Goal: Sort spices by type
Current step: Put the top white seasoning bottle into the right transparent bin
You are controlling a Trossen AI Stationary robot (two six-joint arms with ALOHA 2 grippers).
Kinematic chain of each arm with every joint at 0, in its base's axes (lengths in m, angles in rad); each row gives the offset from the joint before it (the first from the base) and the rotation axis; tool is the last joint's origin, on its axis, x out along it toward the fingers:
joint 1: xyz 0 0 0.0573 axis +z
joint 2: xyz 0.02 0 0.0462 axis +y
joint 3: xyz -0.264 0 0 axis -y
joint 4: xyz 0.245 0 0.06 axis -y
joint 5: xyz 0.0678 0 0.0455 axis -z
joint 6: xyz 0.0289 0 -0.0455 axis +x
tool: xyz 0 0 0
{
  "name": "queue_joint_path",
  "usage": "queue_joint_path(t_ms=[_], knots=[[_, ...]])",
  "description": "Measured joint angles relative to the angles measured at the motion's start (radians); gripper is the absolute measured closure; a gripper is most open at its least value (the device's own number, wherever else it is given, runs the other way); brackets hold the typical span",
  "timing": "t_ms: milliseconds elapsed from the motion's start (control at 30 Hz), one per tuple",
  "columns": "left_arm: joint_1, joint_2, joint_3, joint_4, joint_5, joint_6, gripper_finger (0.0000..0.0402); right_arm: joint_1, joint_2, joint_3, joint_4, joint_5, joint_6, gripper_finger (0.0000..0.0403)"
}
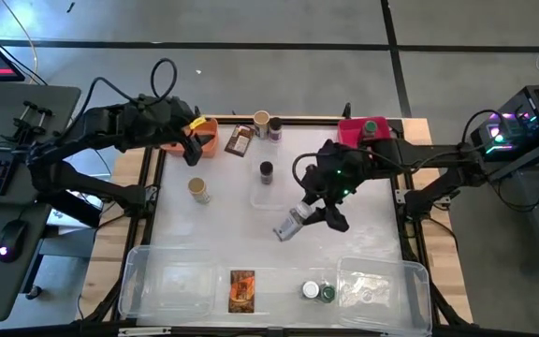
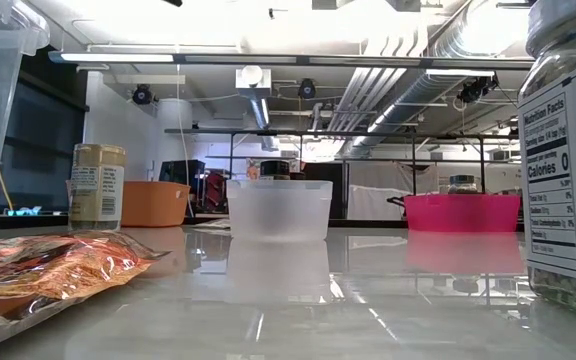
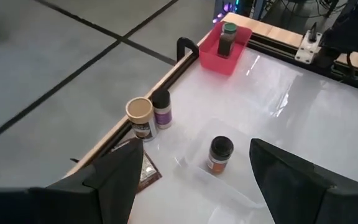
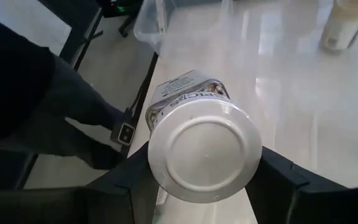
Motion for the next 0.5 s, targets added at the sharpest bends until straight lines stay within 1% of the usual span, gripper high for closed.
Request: queue_joint_path(t_ms=[100,200,333,433,500], knots=[[0.000,0.016,0.000,0.000,0.022,-0.011,0.0119,-0.002,0.000,0.000,-0.060,0.000,0.077,0.0212],[-0.002,0.035,0.000,0.000,0.023,-0.043,0.0119,0.005,-0.011,0.000,-0.140,-0.019,0.074,0.0212],[-0.004,0.063,0.000,0.001,0.023,-0.080,0.0119,0.033,-0.056,0.000,-0.191,-0.052,0.103,0.0212],[-0.015,0.085,0.000,0.006,0.024,-0.087,0.0119,0.071,-0.102,0.000,-0.214,-0.051,0.198,0.0212],[-0.025,0.101,0.000,0.013,0.024,-0.087,0.0119,0.112,-0.136,0.000,-0.240,-0.044,0.303,0.0212]])
